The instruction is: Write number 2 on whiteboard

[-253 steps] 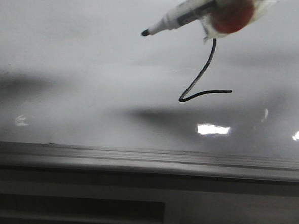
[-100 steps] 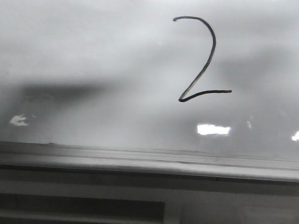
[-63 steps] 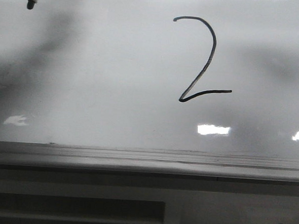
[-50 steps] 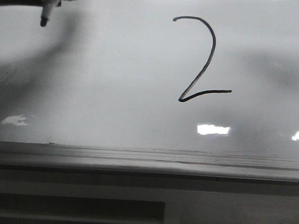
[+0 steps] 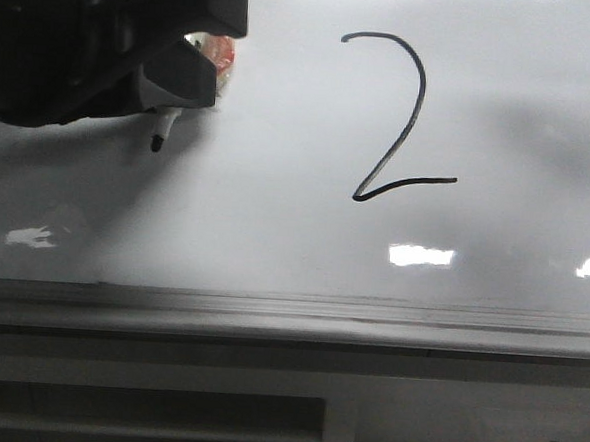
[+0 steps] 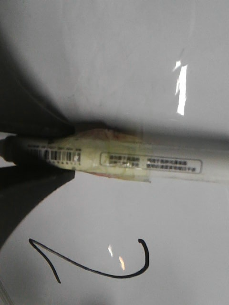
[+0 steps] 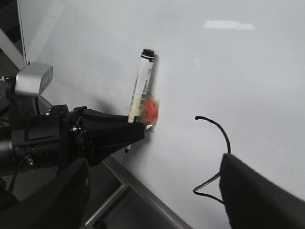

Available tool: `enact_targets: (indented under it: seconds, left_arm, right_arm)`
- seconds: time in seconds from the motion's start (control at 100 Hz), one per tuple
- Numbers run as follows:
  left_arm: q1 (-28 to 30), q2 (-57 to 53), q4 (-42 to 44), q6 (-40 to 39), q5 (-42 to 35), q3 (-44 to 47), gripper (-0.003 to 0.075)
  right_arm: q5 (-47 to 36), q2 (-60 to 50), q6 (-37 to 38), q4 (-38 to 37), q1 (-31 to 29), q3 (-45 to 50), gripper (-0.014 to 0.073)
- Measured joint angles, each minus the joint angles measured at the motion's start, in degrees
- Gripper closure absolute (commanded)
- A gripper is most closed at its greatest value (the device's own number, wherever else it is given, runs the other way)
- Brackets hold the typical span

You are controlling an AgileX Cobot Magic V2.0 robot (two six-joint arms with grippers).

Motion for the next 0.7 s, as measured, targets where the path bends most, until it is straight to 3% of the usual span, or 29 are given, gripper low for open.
enact_targets:
  seconds: [0.15,0.22,0.3,0.42,0.55,0.7]
  left_arm:
    - [0.0,0.1,0.1,0.0,-0.2,-0.1,0.0678]
    - [0.0,0.1,0.1,0.0,-0.2,-0.1,0.0568]
    - [0.0,0.4,0.1,0.0,-0.4,-0.1,0.0378]
    - [0.0,0.4,0.5,0.0,-0.1,-0.2,0.0216]
    - [-0.2,-0.6,0.9,0.3,0.3,-0.2,0.0202]
    - [-0.1,-5.8,-0.8,6.5,0.1,0.0,0.0208]
  right_arm:
    - [0.0,0.0,0.0,0.1,0.0,0.0,0.0086]
    - [-0.1,0.0,0.0,0.1,0.0,0.0,0.0086]
    - [-0.1,0.0,0.0,0.1,0.0,0.0,0.0086]
    - [-0.1,0.0,0.0,0.1,0.0,0.0,0.0086]
    - [-0.2,0.0,0.0,-0.4,0.0,0.0,0.0086]
    - [-0.7,-0.6,0.2,-2.2,0.0,0.0,0.0086]
